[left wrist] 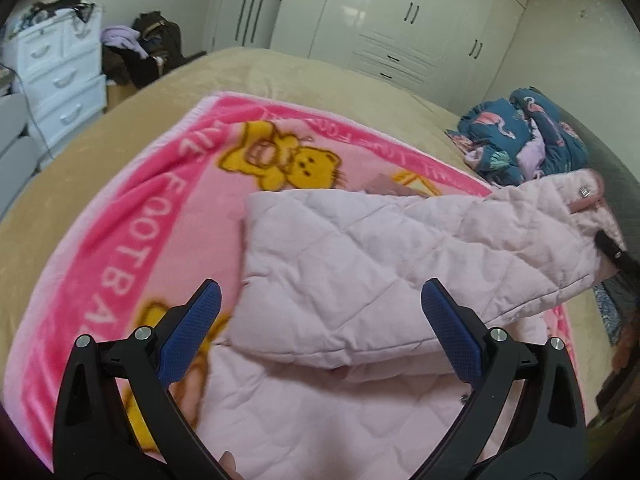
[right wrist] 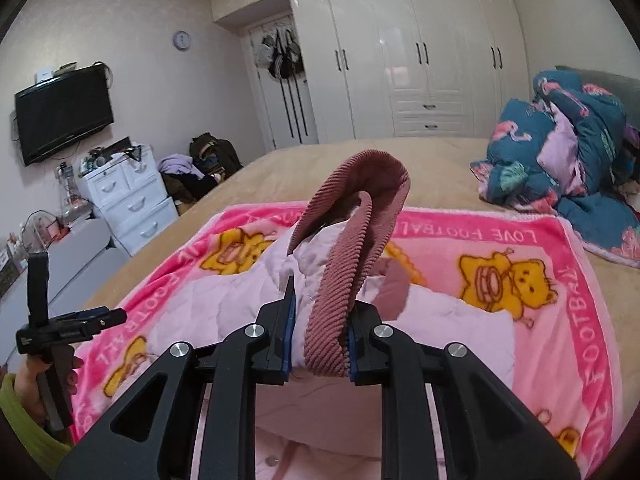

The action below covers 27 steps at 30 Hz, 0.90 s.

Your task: Fold large clothes

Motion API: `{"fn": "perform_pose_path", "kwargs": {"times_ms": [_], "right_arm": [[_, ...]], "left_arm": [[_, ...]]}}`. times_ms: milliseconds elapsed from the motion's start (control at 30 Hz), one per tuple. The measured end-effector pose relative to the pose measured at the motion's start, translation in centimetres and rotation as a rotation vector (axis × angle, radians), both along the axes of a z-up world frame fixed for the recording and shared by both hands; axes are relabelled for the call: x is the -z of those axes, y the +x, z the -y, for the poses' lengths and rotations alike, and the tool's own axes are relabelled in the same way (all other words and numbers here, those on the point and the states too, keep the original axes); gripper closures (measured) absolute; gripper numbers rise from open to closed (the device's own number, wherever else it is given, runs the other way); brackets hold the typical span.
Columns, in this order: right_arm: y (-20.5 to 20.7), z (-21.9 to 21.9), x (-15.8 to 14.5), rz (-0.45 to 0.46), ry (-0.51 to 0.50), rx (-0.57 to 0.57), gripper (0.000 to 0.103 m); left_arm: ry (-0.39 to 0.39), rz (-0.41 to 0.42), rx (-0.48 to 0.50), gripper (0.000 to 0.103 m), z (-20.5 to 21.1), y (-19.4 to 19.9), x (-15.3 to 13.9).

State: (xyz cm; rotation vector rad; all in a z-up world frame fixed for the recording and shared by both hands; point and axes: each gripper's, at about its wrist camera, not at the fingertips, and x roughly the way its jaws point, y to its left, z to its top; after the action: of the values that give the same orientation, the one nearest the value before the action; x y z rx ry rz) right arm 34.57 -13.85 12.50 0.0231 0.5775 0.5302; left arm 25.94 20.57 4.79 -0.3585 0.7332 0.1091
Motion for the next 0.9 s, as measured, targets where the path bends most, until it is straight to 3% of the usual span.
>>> {"fn": "perform_pose_path", "kwargs": {"times_ms": [400, 667, 900], "right_arm": [[1.5, 2.7, 6.8, -0.124, 0.008, 0.102, 0.085], [1.6, 3.0, 8.5, -0.164, -0.001, 0.123, 0.083], [1.6, 3.1, 9.4, -0.193, -0.034, 0.148, 0.071]], "left_arm": [[-0.024, -0.075, 0.098, 0.009, 3.1, 4.4, 2.3], [0.001, -0.131, 0.132, 0.009, 4.4, 5.8, 4.3], [0.048, -0.209, 0.155, 0.009, 5.4, 6.7, 7.1]]}}
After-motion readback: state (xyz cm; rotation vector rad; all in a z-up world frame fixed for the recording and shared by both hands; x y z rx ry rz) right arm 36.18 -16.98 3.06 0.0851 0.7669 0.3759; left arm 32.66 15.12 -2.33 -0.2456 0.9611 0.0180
